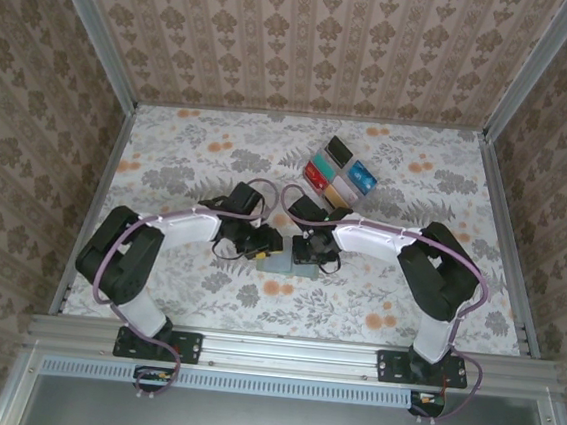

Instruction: Take the credit cards out of the card holder

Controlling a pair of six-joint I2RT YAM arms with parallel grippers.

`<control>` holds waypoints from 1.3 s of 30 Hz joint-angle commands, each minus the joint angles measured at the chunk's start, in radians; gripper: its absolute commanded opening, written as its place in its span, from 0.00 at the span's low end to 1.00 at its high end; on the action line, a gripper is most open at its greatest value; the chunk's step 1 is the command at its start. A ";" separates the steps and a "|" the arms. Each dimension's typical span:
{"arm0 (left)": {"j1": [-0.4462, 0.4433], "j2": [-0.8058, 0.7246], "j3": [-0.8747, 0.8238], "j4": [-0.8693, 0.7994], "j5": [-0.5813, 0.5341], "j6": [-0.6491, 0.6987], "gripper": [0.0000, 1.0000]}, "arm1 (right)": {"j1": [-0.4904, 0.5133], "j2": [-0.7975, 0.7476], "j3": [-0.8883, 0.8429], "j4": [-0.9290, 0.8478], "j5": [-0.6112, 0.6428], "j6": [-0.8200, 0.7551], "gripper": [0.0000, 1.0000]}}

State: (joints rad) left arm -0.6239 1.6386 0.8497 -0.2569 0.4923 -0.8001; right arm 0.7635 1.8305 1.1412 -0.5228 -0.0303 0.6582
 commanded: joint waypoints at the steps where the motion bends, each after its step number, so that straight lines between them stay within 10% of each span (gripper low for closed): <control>1: -0.011 0.020 0.034 -0.037 -0.030 0.006 0.41 | -0.003 0.027 -0.026 -0.020 0.023 0.013 0.30; 24: -0.037 0.030 0.030 0.177 0.160 -0.010 0.33 | -0.062 -0.120 -0.143 0.158 -0.094 0.055 0.29; 39: -0.125 0.194 0.164 0.236 0.159 -0.036 0.29 | -0.136 -0.469 -0.293 0.217 0.085 0.109 0.30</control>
State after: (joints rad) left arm -0.7422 1.8030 0.9764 0.0078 0.6651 -0.8379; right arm 0.6323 1.4132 0.8757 -0.3206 -0.0051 0.7410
